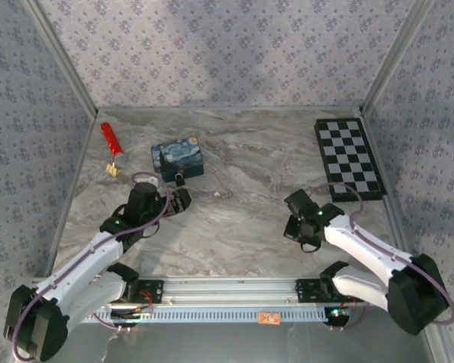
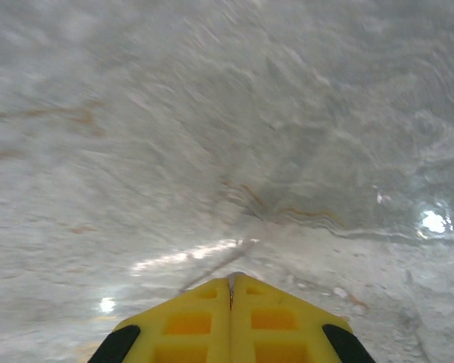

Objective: Unlock a padlock with a key

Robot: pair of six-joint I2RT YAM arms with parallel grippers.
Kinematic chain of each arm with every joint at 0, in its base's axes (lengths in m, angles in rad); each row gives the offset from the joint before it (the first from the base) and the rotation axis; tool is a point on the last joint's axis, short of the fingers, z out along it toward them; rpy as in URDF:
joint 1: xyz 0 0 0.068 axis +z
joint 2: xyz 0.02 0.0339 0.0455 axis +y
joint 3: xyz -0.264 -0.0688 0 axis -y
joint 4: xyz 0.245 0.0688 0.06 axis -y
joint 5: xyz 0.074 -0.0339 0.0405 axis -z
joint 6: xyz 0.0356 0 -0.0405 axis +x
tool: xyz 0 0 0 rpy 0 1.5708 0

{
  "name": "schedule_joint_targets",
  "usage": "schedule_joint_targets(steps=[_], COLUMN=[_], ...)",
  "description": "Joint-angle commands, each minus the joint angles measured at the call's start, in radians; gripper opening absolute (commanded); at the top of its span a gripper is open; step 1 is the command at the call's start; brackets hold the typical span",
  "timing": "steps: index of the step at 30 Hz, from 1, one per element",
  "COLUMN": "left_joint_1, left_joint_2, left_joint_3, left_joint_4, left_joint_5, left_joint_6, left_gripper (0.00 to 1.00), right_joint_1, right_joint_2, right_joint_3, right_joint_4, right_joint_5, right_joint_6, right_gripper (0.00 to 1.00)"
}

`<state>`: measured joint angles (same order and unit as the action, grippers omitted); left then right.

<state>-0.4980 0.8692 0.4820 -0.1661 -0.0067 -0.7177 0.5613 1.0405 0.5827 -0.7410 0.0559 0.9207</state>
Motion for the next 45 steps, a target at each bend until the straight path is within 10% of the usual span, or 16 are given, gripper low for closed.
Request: schedule_joint_targets(steps=[1, 22, 32, 45], left_joint_1=[-0.009, -0.169, -0.168, -0.166], left_joint_2=[0.031, 0.261, 0.354, 0.375], left_joint_3=[0.027, 0.129, 0.115, 0.124], left_joint_4=[0.088, 0.638, 0.830, 0.889], left_joint_5=[0.048, 0.368, 0.575, 0.628], left_joint_6=[-0.032, 0.396, 0.641, 0.770], left_gripper=[1.00, 0.97, 0.53, 0.39], right_joint_1=[0.016, 0.102, 0.167, 0.207], right_joint_2=[-0.048, 0.165, 0.152, 0.115], right_joint_3=[0.054, 0.567, 0.601, 0.580], right_joint_4=[0.103, 0.359, 0.378, 0.468], right_joint_5=[0.010, -0.151, -0.168, -0.209], right_joint_6=[0.073, -0.027, -0.040, -0.074], right_gripper=[0.05, 0.00, 0.00, 0.00])
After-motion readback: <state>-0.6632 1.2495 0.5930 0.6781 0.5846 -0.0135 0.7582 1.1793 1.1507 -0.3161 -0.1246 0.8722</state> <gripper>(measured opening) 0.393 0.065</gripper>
